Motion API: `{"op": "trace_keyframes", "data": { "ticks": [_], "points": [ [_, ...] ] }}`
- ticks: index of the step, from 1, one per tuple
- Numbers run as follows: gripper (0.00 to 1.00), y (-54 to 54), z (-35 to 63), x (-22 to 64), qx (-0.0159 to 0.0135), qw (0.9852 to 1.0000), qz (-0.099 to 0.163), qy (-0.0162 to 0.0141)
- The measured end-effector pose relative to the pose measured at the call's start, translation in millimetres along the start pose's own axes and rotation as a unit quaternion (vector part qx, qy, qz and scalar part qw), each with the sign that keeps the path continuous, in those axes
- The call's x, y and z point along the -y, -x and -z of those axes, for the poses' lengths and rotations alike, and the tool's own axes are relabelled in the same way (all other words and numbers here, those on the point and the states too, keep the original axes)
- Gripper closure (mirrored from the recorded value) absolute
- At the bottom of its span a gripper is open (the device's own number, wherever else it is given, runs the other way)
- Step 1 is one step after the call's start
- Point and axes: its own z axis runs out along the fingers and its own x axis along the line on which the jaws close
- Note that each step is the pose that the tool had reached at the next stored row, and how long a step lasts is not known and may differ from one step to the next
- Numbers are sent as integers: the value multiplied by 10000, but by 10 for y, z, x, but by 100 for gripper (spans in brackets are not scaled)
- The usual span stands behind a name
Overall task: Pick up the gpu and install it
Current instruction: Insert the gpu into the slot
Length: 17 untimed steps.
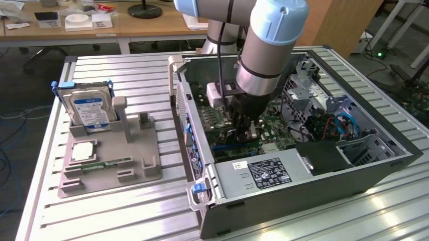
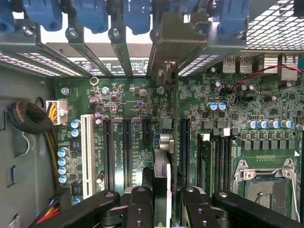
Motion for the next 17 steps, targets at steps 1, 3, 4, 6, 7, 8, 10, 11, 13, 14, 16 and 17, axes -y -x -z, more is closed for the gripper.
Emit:
{"op": "trace_keyframes", "data": {
  "ticks": [1, 3, 4, 6, 7, 8, 10, 11, 13, 14, 16, 17],
  "points": [
    [73, 0, -4, 0, -1, 10000, 0, 0],
    [73, -1, -6, -1, -2, 10000, 0, 1],
    [73, -1, -7, -1, -2, 10000, 0, 1],
    [73, -1, -8, -1, -1, 10000, 0, 0],
    [73, -1, -8, -1, -1, 10000, 0, 0],
    [73, 0, -4, -1, 0, 10000, 0, 0],
    [73, 1, 9, -1, 0, 10000, 0, 0],
    [73, 1, 9, -1, 1, 10000, 0, 0],
    [73, 0, 10, -1, 0, 10000, 0, 0],
    [73, 1, 10, -1, -1, 10000, 0, 0],
    [73, 1, 10, -1, 0, 10000, -1, 0],
    [73, 1, 10, 2, -1, 10000, 0, 1]
  ]
}}
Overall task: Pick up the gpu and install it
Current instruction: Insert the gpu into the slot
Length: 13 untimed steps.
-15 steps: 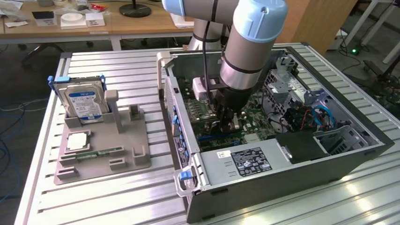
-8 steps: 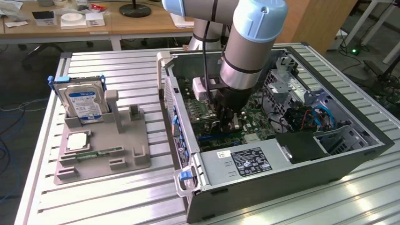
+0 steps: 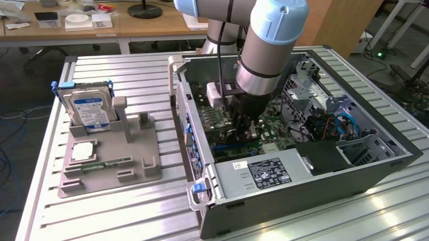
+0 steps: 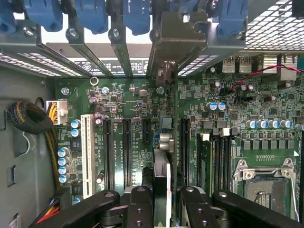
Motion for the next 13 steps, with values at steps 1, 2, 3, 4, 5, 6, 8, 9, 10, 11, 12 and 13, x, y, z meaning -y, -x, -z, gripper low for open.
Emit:
{"op": "trace_keyframes", "data": {
  "ticks": [1, 2, 3, 4, 5, 6, 8, 9, 10, 11, 12, 13],
  "points": [
    [73, 0, 0, 5, 0, 10000, 1, 0],
    [73, 0, 0, 6, 0, 10000, 0, 0],
    [73, 0, 0, 6, 0, 10000, 0, 0],
    [73, 0, -1, 6, 1, 10000, 0, -1],
    [73, 1, -1, 7, 1, 10000, 0, -1],
    [73, 5, -1, 6, 0, 10000, 1, 0],
    [73, 6, -1, 6, 0, 10000, 0, 0],
    [73, 11, -2, 6, 0, 10000, -1, 0],
    [73, 14, -3, 6, 0, 10000, -2, -1],
    [73, 16, -4, 6, 0, 10000, -2, -1],
    [73, 18, -5, 6, 1, 10000, -2, -1],
    [73, 20, -7, 4, 1, 10000, -4, -1]
  ]
}}
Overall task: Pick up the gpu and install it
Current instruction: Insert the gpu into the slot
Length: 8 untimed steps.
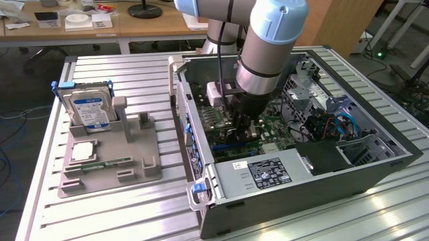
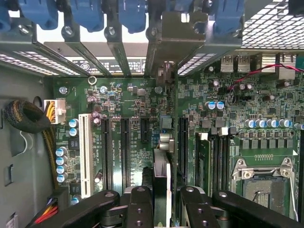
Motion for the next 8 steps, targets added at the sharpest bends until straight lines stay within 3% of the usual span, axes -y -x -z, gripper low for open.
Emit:
{"op": "trace_keyframes", "data": {
  "ticks": [8],
  "points": [
    [73, 3, -14, -6, 0, 10000, -1, 0]
  ]
}}
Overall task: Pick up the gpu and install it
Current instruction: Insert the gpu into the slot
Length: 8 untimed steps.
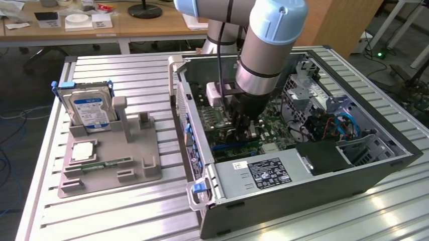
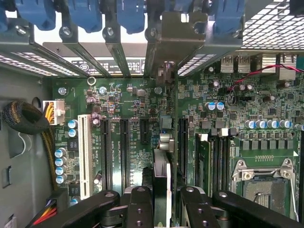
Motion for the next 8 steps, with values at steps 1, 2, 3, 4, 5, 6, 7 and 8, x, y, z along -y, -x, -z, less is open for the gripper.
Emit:
{"op": "trace_keyframes", "data": {
  "ticks": [1, 2, 3, 4, 5, 6, 7, 8],
  "points": [
    [73, 0, -1, 0, 0, 10000, 0, 0],
    [73, 0, -2, 0, 2, 10000, 0, 0],
    [73, 0, -2, 0, 2, 10000, 0, 0],
    [73, 0, -2, 0, 3, 10000, 1, 0],
    [73, 0, -1, -1, 3, 10000, 3, 0],
    [73, 1, -1, -2, 3, 10000, 4, 0],
    [73, 1, -1, -3, 3, 10000, 4, 0],
    [73, 1, -1, -4, 3, 10000, 4, 0]
  ]
}}
